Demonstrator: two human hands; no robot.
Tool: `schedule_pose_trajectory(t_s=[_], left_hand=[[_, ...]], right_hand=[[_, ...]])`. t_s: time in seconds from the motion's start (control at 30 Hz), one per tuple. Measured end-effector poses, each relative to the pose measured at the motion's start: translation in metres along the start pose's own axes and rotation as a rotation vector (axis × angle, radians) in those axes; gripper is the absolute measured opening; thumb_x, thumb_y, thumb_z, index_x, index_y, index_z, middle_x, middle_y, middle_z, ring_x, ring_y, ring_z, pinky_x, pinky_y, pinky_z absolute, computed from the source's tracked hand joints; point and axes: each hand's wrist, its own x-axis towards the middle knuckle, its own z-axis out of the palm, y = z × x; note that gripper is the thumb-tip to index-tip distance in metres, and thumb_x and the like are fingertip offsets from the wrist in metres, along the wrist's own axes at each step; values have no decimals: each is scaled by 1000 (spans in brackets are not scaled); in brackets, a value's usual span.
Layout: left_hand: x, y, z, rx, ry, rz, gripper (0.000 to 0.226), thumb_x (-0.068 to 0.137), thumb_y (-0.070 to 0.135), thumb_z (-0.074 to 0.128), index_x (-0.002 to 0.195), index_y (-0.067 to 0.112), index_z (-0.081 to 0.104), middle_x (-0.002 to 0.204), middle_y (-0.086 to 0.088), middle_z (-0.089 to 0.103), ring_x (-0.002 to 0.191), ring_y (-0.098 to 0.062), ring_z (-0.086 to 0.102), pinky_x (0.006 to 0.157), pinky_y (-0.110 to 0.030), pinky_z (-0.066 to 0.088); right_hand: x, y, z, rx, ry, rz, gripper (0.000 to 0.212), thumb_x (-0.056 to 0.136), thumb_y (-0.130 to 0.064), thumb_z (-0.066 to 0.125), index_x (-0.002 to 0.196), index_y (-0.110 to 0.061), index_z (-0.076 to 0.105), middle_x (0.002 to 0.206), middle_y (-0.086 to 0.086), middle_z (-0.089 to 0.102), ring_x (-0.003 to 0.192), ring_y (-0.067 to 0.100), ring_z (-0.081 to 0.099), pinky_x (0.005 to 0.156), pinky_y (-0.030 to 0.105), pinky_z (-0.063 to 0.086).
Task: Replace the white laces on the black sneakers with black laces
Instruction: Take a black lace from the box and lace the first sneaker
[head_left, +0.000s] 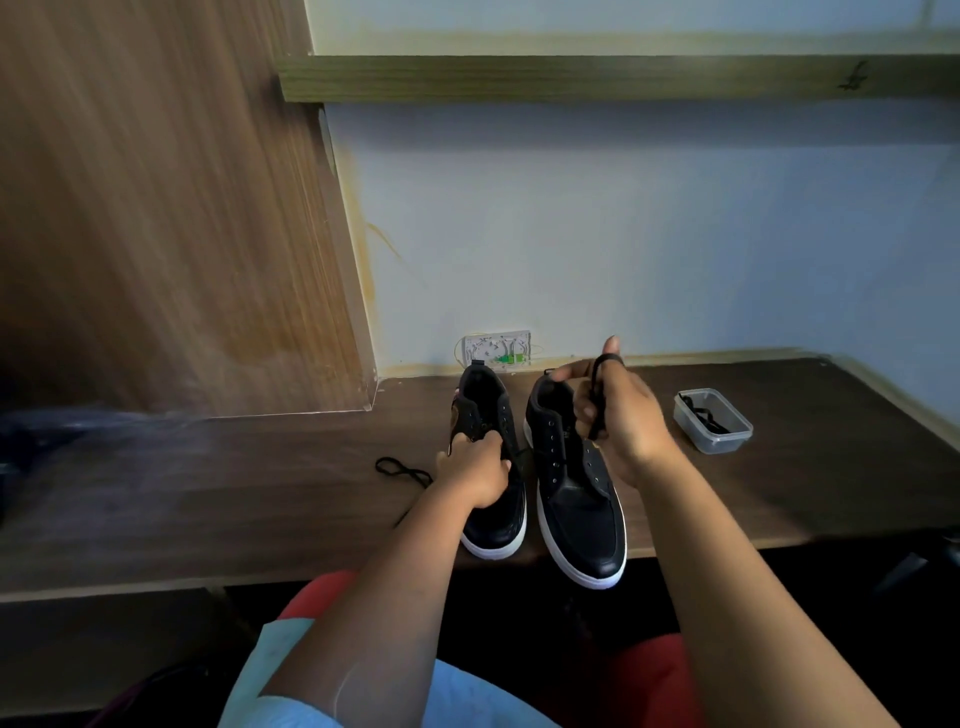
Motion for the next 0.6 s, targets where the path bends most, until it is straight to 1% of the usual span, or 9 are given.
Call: schedule_pose_trajectory(t_s=[0.1, 0.2, 0.3, 0.37, 0.43, 0.47, 0.53, 0.57, 0.6], left_hand=[[-2, 2, -2, 5, -30, -32, 27, 98, 40, 43, 111, 18, 49, 124, -12, 51, 123, -32, 37, 98, -46, 32], [-4, 5, -6, 60, -74, -20, 21, 100, 35, 42, 102, 17, 52, 120, -10, 53, 122, -31, 35, 98, -44, 33], [-3, 2, -6, -22, -9, -51, 18, 98, 31, 43, 87, 24, 55, 115, -8, 55, 112, -31, 44, 89, -39, 37], [-4, 1, -9, -149, -11, -71, 22, 97, 26, 44, 81, 22, 59, 107, -8, 62, 101, -29, 55, 83, -39, 46], [-2, 3, -14, -334, -62, -112, 24, 97, 19, 43, 90, 9, 63, 98, -10, 66, 90, -27, 62, 78, -37, 50], [-4, 5, -20, -477, -77, -155, 23, 97, 16, 42, 91, 5, 61, 93, -9, 66, 81, -22, 63, 72, -34, 50], [-9, 9, -35, -744, -119, -253, 21, 98, 14, 39, 84, 9, 55, 78, -3, 64, 60, -11, 58, 57, -25, 47], [-13, 8, -44, -821, -147, -293, 24, 98, 16, 38, 80, 12, 53, 70, 0, 64, 55, -9, 56, 56, -25, 45], [-16, 6, -52, -874, -177, -318, 27, 98, 20, 39, 75, 15, 53, 63, 2, 65, 55, -10, 56, 61, -25, 42]], right_hand=[[-2, 2, 2, 16, -21, 26, 68, 100, -54, 26, 96, 1, 65, 50, 0, 31, 44, 11, 23, 43, 23, 19], [0, -2, 1, 27, -32, -4, 66, 100, -55, 27, 94, -2, 65, 51, 1, 31, 43, 11, 23, 42, 23, 21], [1, -1, -1, 36, -35, -20, 65, 100, -54, 28, 93, 0, 65, 50, 1, 31, 41, 10, 25, 40, 20, 23], [1, 2, -1, 12, -37, -23, 65, 100, -53, 29, 95, 1, 65, 51, 2, 33, 41, 9, 27, 40, 19, 25], [1, 3, -1, -28, -20, -24, 61, 101, -50, 32, 92, -1, 66, 53, 2, 35, 42, 9, 30, 41, 18, 27], [2, 3, 0, -40, 2, -25, 56, 101, -48, 35, 89, -4, 67, 54, 2, 37, 43, 9, 32, 42, 19, 27], [4, -1, 2, -53, 40, -24, 49, 102, -41, 38, 86, -7, 68, 56, 3, 41, 45, 10, 33, 44, 22, 26], [5, -5, 3, -66, 49, -19, 48, 103, -40, 37, 87, -7, 69, 57, 3, 44, 45, 11, 33, 44, 23, 26], [4, -9, 5, -86, 54, -16, 49, 103, -40, 36, 89, -6, 69, 57, 4, 46, 44, 11, 34, 45, 24, 26]])
